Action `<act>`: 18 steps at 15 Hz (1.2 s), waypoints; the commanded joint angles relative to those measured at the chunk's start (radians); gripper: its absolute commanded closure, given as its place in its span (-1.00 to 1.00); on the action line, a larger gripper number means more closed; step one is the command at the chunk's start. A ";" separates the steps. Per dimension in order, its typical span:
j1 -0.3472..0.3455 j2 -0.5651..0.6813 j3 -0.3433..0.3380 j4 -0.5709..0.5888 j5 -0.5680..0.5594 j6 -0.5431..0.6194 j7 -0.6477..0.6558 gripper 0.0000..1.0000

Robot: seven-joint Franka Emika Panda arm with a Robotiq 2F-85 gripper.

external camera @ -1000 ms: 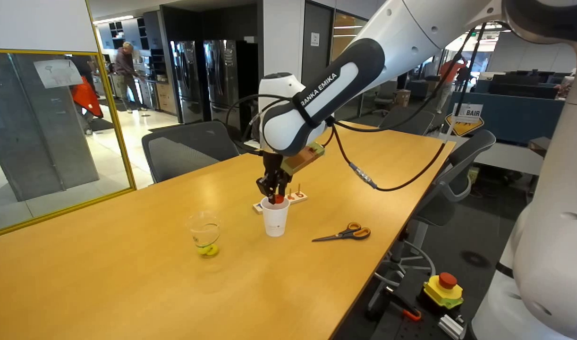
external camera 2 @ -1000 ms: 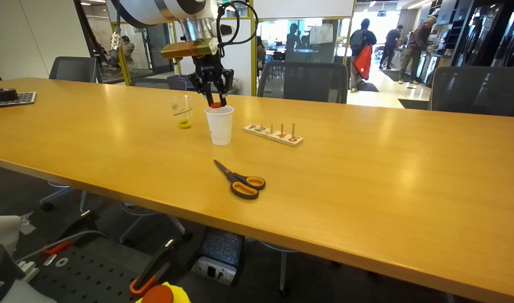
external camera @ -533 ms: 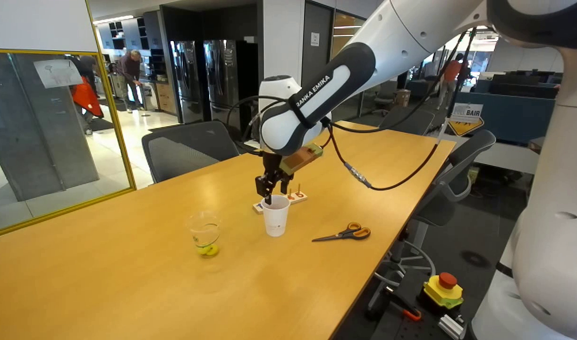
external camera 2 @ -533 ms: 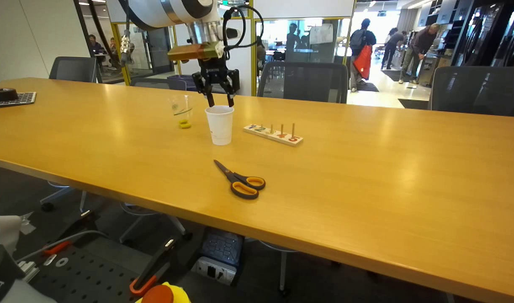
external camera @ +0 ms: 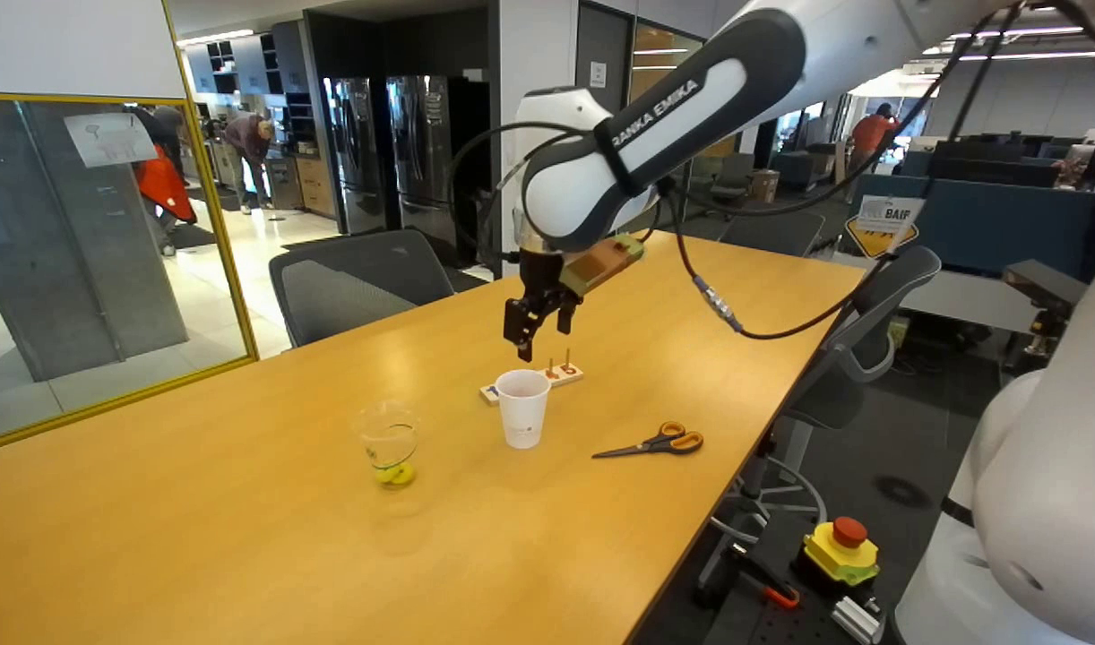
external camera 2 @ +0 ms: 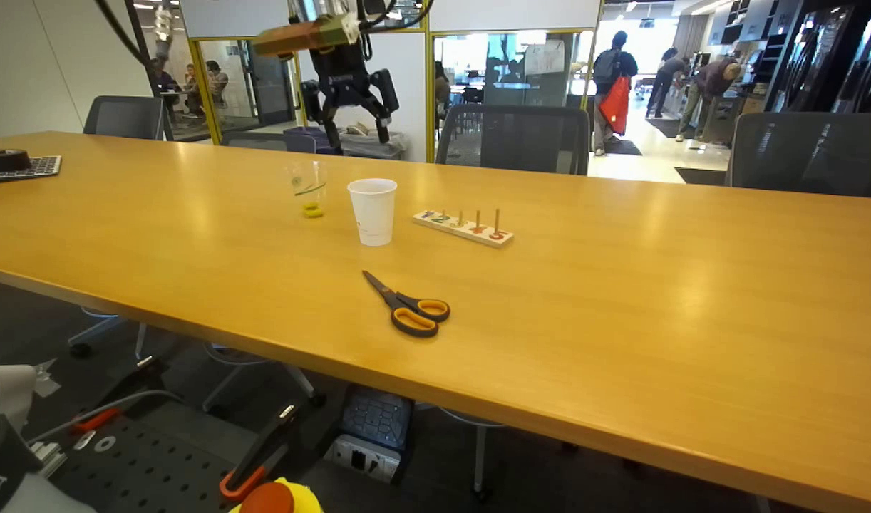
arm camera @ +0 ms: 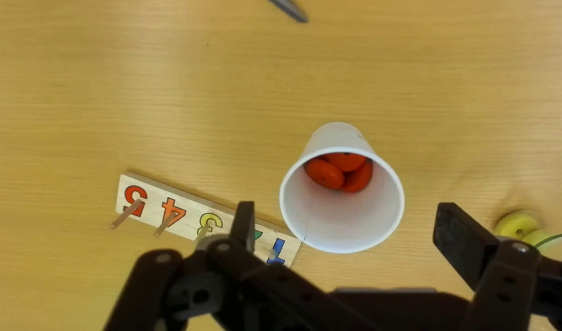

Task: Put the orange rings inside the white cup, place the yellow rings inside the clear cup

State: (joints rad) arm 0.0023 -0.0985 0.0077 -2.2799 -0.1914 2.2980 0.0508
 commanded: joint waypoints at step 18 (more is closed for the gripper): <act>0.042 -1.059 -0.058 -0.226 0.102 -0.874 -0.128 -1.00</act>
State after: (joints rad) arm 0.0184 -1.0863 -0.0158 -2.4867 -0.1274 1.4546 -0.0397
